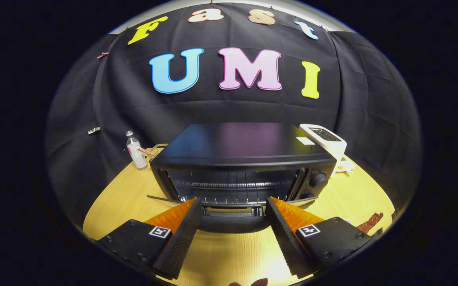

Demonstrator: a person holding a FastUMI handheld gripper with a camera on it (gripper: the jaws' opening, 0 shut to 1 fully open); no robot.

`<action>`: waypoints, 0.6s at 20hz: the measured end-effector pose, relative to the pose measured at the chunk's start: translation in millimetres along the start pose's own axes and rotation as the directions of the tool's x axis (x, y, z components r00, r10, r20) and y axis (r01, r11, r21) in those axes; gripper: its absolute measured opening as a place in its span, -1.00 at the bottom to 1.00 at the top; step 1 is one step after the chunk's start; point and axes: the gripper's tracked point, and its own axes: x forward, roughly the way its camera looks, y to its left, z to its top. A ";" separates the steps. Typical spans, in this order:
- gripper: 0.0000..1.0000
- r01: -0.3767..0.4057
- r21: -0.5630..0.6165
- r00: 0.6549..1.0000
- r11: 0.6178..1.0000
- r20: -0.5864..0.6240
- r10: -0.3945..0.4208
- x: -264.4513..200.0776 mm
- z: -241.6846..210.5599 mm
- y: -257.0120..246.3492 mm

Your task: Open the toaster oven, put the food inside, and close the toaster oven door.

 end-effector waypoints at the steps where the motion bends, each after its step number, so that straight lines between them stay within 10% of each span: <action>1: 0.99 0.003 -0.004 1.000 1.000 -0.005 -0.003 -4.0 -6.2 0.1; 12: 0.99 0.021 -0.069 0.975 0.997 -0.220 -0.035 -23.4 -99.4 -5.5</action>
